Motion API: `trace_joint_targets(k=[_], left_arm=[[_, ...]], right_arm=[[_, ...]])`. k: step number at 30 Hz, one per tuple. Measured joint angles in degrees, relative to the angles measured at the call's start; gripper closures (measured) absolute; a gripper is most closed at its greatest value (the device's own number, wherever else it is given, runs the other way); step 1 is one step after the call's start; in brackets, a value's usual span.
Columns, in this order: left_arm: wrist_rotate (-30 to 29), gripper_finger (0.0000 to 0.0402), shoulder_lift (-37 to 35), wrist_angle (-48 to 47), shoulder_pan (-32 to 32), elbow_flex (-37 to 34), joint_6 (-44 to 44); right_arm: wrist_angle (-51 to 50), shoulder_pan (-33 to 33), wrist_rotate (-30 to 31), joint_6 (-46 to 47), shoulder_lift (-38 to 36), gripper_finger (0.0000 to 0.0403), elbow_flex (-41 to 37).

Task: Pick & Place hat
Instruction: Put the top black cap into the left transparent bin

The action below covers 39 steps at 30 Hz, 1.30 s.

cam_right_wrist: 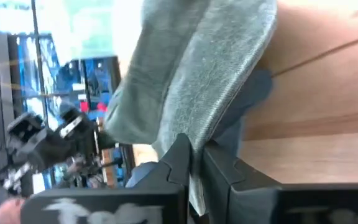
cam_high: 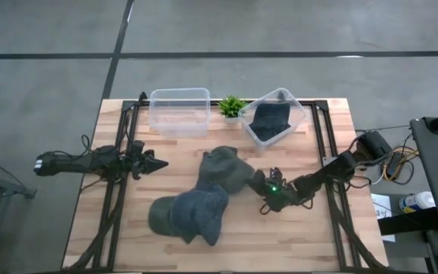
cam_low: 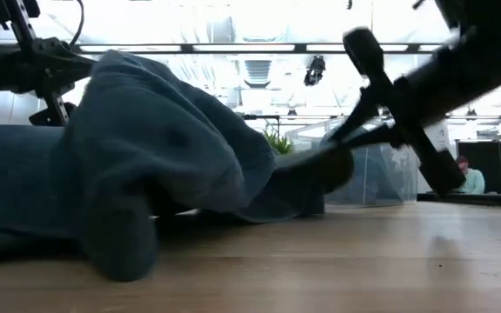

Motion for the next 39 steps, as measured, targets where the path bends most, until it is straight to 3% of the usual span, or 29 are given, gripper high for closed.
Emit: trace_joint_targets(k=[4,11,16,23,33,39], left_arm=[[0.00,0.0401,0.02,-0.64,0.01,0.00,0.00],[-0.02,0.0401,0.02,-0.62,-0.01,0.00,-0.02],[0.00,0.0401,0.02,0.07,0.01,0.00,-0.24],[0.04,0.0401,0.00,0.41,0.01,0.00,-3.60],[2.63,0.0401,-0.04,9.06,-0.02,0.14,-5.21],[2.99,0.0401,0.26,10.46,0.01,3.85,0.19]], right_arm=[[-3.56,0.00,-0.92,-9.76,-3.70,0.0392,4.04],[-33.45,-0.36,-4.00,-19.83,-12.98,0.0393,13.05],[-40.01,-1.57,-6.16,-34.99,-18.84,0.0393,16.54],[-38.38,-6.73,-18.37,-54.97,-20.82,0.0394,20.36],[-38.73,-13.17,-36.92,-73.04,-14.69,0.0394,31.79],[-51.03,-16.54,-48.64,-81.66,-7.99,0.0393,42.86]])
